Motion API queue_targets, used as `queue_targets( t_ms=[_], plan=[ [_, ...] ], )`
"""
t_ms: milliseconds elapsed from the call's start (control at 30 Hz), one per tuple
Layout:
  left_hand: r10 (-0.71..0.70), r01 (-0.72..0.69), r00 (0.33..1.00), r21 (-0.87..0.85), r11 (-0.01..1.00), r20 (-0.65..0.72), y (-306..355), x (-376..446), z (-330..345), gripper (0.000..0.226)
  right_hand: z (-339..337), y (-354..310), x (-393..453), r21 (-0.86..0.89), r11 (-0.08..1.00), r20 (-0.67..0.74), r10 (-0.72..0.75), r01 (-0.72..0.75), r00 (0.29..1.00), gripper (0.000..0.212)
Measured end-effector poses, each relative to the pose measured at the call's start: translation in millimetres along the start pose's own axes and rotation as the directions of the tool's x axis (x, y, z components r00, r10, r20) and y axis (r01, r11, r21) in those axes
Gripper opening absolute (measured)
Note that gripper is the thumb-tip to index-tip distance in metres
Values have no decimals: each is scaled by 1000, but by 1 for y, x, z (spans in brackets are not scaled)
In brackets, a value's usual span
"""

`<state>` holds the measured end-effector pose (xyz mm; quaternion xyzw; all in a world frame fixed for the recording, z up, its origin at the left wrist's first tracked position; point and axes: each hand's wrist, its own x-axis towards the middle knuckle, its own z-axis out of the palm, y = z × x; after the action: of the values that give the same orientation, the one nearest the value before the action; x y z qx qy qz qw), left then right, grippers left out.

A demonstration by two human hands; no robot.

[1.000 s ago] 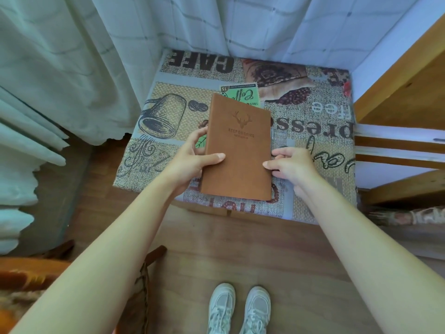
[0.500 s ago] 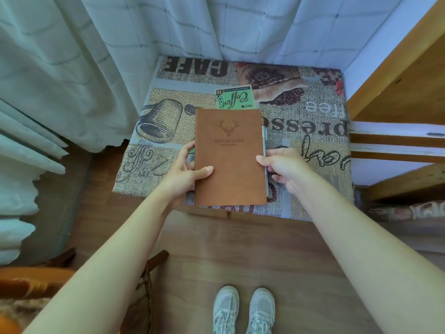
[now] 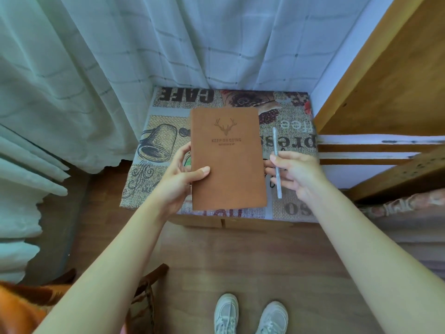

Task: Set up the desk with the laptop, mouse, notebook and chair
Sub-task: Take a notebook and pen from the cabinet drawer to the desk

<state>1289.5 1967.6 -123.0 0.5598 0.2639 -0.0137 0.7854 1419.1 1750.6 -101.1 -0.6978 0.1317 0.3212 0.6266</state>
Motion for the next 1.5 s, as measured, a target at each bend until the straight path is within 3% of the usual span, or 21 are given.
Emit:
queue_targets(
  t_ms=[167, 533, 967, 1200, 1400, 1500],
  plan=[
    [64, -64, 996, 5, 998, 61, 51, -37, 47, 68, -41, -37, -61, 66, 996, -30, -64, 66, 998, 27],
    [77, -84, 980, 33, 996, 183, 141, -126, 170, 67, -145, -113, -204, 153, 961, -203, -197, 229, 959, 5],
    [100, -127, 903, 38, 991, 417, 199, -182, 291, 65, -233, -138, -306, 257, 870, -438, -282, 420, 853, 11],
    [57, -127, 774, 66, 990, 631, 204, -179, 345, 68, -260, -128, -343, 268, 827, -631, -237, 494, 739, 17],
    [-69, -11, 607, 95, 995, 792, 208, -166, 397, 64, -282, -125, -370, 245, 793, -812, -148, 558, 565, 15],
    [-95, -36, 484, 129, 991, 870, 205, -164, 423, 67, -289, -117, -384, 239, 767, -879, -90, 595, 469, 15]
  ],
)
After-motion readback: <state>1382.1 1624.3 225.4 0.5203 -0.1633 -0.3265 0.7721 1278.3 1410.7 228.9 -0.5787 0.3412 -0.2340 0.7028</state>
